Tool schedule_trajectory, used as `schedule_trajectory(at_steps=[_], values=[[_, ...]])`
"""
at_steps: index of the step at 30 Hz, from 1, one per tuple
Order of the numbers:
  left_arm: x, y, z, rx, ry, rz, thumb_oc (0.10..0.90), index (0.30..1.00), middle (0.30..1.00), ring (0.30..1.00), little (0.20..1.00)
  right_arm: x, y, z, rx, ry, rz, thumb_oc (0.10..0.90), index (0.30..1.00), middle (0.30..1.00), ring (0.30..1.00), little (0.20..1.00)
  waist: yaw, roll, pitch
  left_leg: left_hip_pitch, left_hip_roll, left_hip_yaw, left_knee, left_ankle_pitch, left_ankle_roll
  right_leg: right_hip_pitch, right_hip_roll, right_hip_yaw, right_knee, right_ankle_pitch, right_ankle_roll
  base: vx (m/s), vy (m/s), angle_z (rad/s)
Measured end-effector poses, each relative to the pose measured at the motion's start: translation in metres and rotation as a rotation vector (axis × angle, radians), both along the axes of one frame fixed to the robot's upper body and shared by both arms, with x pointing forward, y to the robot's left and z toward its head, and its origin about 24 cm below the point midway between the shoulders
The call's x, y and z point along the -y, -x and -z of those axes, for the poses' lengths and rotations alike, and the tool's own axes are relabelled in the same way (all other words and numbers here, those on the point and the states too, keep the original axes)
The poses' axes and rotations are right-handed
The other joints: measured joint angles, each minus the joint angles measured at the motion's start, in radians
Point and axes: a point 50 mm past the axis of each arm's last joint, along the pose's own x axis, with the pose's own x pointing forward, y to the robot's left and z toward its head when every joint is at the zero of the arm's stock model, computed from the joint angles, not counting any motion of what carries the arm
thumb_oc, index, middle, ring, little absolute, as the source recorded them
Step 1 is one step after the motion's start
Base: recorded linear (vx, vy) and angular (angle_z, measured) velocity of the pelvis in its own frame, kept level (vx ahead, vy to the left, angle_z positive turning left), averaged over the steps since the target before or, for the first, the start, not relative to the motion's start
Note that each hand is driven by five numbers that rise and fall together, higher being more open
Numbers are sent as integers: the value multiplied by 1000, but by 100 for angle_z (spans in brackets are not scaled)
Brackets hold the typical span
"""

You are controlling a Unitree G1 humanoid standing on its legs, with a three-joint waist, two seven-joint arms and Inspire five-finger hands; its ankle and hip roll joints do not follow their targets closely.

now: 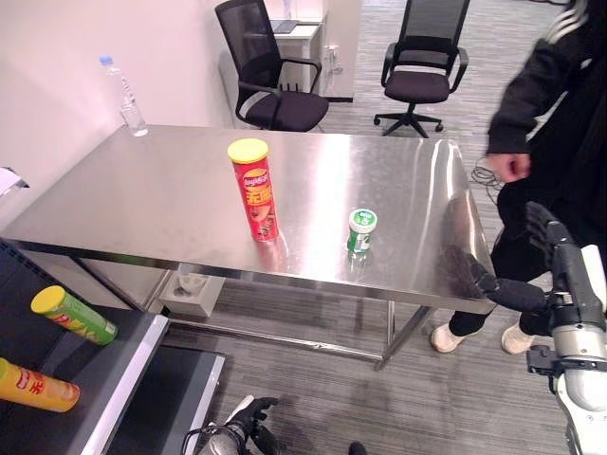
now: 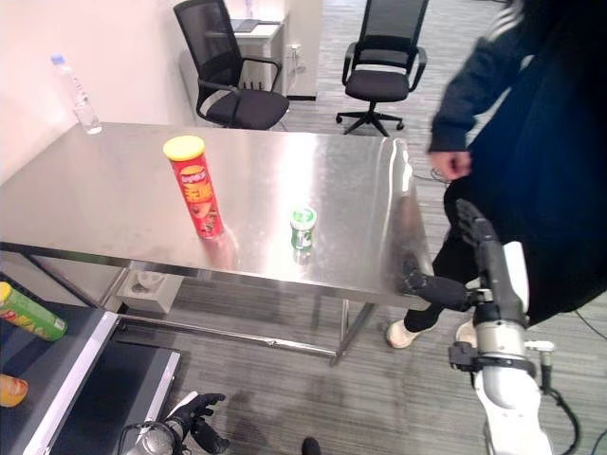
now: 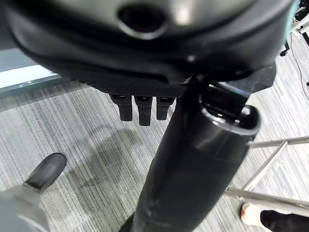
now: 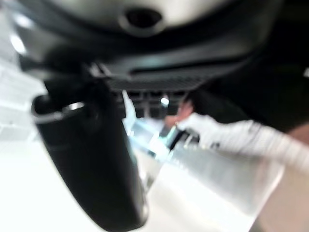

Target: Put the goods on the table back onto the shelves and tidy them up.

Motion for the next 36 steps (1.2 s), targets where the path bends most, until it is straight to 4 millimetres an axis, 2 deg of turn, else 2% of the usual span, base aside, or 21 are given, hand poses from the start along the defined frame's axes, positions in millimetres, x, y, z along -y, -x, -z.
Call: schedule_trajectory(at_steps=[3,5,10,11,14,18,22,28,34,36], values=[[-6,5,1,-14,-12,-8,800,900,900,900,900,-6,-6,1,0,-9,-31,800,900,900,900,900,33,-4,0,-4,0,-18,0,2,-3,5,-4,-22,1,0,0,18,23,14],[-14,8,1,-17,-25,-22,800,900,900,900,900,-7,-20,4,-8,-51,-46,800,900,900,900,900,43,-15,-1,-5,-4,-24,-2,4,-6,11,-7,-35,4,-2,2,9,23,20],[-29,20,3,-42,-56,-36,800,900,900,900,900,-13,-34,12,-47,-64,-83,800,900,900,900,900,81,-25,4,-16,-14,-56,-4,4,-5,18,-19,-59,0,-6,8,14,31,18],[-32,21,2,-44,-61,-37,800,900,900,900,900,-15,-38,15,-68,-60,-92,800,900,900,900,900,74,-28,6,-17,-15,-60,0,5,-4,18,-20,-64,0,-6,8,1,15,20],[-33,19,1,-38,-56,-42,800,900,900,900,900,-16,-39,20,-93,-59,-98,800,900,900,900,900,94,-28,6,-22,-20,-74,1,10,-3,17,-25,-77,0,-6,8,8,18,14],[-34,20,1,-37,-55,-46,800,900,900,900,900,-22,-45,25,-122,-60,-133,800,900,900,900,900,97,-28,6,-22,-20,-76,0,10,-3,19,-26,-80,0,-7,9,0,0,0],[-34,20,1,-36,-52,-47,800,900,900,900,900,-26,-47,27,-132,-59,-148,800,900,900,900,900,101,-19,11,-25,-20,-78,-4,10,-3,22,-27,-85,0,-8,10,5,3,1],[-33,20,1,-35,-49,-47,800,900,900,900,900,-21,-54,32,-161,-65,-123,800,900,900,900,900,102,-10,13,-25,-22,-82,-2,10,-3,24,-29,-91,0,-9,11,11,3,2],[-31,20,1,-33,-30,-75,800,900,900,900,900,-34,-69,23,-154,-34,-180,800,900,900,900,900,105,13,24,-25,-29,-103,-2,14,1,34,-36,-103,0,-11,14,27,6,8],[-31,18,1,-27,-26,-79,800,900,900,900,900,-36,-72,21,-145,-30,-186,800,900,900,900,900,126,12,25,-24,-29,-103,-3,13,1,37,-36,-104,0,-13,14,31,7,5]])
